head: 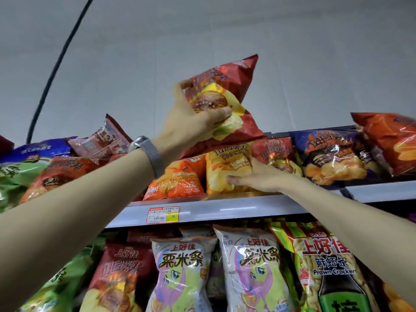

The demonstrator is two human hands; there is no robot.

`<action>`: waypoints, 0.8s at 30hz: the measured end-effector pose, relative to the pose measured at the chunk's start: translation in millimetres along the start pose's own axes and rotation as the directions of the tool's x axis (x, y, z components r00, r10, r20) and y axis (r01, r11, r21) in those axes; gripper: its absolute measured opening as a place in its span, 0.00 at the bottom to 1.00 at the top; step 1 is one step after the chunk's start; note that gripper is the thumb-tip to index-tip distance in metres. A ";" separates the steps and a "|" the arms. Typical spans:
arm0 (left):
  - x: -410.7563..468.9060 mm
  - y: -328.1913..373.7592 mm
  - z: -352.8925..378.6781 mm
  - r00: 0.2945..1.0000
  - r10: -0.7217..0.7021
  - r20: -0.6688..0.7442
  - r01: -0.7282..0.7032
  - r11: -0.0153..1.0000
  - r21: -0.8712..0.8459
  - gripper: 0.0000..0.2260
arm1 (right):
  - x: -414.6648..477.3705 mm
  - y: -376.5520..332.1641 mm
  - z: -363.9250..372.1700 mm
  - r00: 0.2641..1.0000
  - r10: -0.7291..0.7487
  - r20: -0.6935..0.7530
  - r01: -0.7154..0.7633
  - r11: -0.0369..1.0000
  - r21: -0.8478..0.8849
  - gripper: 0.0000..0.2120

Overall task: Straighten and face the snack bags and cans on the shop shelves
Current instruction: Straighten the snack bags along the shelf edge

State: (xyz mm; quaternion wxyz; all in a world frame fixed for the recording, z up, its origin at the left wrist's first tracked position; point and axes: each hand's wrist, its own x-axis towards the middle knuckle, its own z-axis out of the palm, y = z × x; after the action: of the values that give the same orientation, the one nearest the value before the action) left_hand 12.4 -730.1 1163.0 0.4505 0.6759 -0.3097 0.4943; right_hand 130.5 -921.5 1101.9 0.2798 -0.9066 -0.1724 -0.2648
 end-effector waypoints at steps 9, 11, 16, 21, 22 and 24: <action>-0.2 8.4 82.0 0.996 0.081 0.034 -0.082 0.996 0.025 0.47 | -71.5 38.8 -13.6 0.954 -0.070 -0.291 -0.011 0.963 -0.268 0.38; -5.1 5.8 103.0 0.997 0.073 0.031 -0.074 0.997 0.033 0.45 | -87.2 62.7 -26.5 0.907 -0.088 -0.413 0.017 0.985 -0.174 0.27; -18.9 -11.7 156.3 0.998 -0.038 0.048 0.029 0.985 0.172 0.43 | -111.9 104.7 -67.4 0.862 0.097 -0.498 -0.025 0.988 0.150 0.26; -22.6 -26.0 187.6 0.991 -0.134 0.025 0.121 0.950 0.287 0.39 | -113.9 128.0 -67.4 0.894 -0.040 -0.446 0.066 0.997 0.042 0.34; -22.3 -27.3 192.1 0.989 -0.147 0.033 0.131 0.947 0.293 0.38 | -111.8 131.4 -63.0 0.907 -0.051 -0.418 0.066 0.998 0.022 0.33; -24.5 -28.5 199.8 0.978 -0.179 0.105 0.133 0.930 0.342 0.37 | -105.6 137.4 -55.8 0.929 -0.022 -0.370 0.023 1.000 -0.001 0.33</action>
State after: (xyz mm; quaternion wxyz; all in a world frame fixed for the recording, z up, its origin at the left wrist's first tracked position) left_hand 107.0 -902.1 1110.1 0.3459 0.7965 -0.1965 0.4553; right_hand 88.0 -1080.0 1023.1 0.3057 -0.8379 -0.1275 -0.4339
